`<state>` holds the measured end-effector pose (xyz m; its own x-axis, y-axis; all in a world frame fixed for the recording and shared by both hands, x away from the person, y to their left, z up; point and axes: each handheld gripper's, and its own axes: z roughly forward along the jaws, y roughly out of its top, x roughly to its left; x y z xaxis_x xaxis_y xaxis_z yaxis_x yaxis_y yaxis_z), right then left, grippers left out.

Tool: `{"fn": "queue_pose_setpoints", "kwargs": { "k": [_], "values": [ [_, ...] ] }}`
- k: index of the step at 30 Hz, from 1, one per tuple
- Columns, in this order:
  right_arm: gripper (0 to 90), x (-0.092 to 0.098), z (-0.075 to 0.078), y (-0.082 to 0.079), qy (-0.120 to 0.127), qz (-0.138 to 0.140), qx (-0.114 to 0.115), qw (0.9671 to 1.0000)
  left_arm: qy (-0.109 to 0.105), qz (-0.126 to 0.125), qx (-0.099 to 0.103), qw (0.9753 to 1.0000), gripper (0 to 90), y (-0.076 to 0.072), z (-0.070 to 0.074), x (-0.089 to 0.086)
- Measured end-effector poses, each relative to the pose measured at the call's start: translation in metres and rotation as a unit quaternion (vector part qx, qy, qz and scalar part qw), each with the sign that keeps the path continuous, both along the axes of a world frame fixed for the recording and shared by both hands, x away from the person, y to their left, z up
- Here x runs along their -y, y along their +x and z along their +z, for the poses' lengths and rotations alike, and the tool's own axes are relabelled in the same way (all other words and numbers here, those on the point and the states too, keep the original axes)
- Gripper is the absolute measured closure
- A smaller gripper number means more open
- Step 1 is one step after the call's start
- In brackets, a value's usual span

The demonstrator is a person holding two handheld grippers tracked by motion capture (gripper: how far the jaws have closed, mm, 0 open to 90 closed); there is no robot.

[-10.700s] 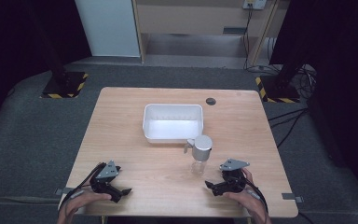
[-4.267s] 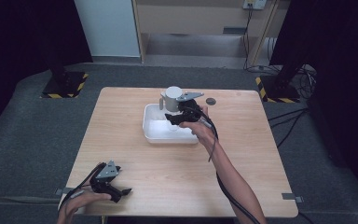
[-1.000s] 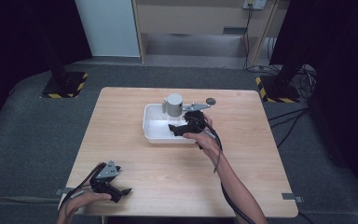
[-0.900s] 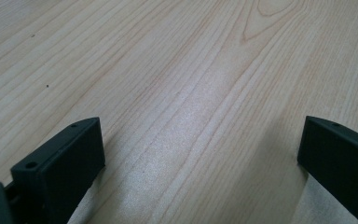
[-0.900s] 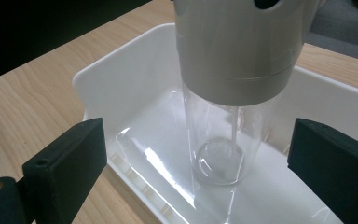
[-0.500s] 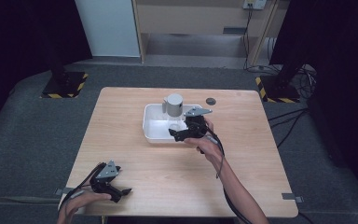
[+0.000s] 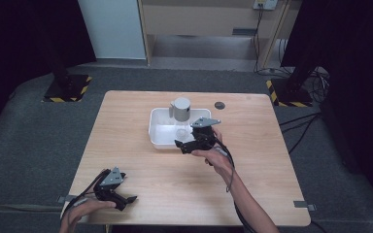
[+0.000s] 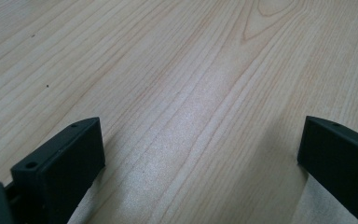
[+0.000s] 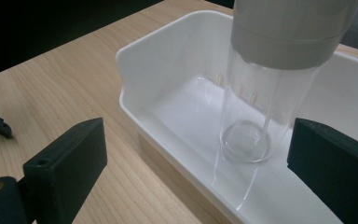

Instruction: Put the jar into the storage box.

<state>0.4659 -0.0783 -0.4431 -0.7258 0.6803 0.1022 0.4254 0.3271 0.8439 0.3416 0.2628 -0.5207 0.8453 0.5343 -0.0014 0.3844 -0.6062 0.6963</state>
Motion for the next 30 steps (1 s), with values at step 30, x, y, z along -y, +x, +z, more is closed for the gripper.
{"fn": "queue_pose_setpoints", "kwargs": {
  "k": [30],
  "values": [
    [4.8, -0.002, -0.013, -0.038, 0.002, 0.025, 0.008, 0.9997, 0.002, -0.001, -0.002, 1.0, 0.0, 0.0, 0.0, 0.0]
  ]
}}
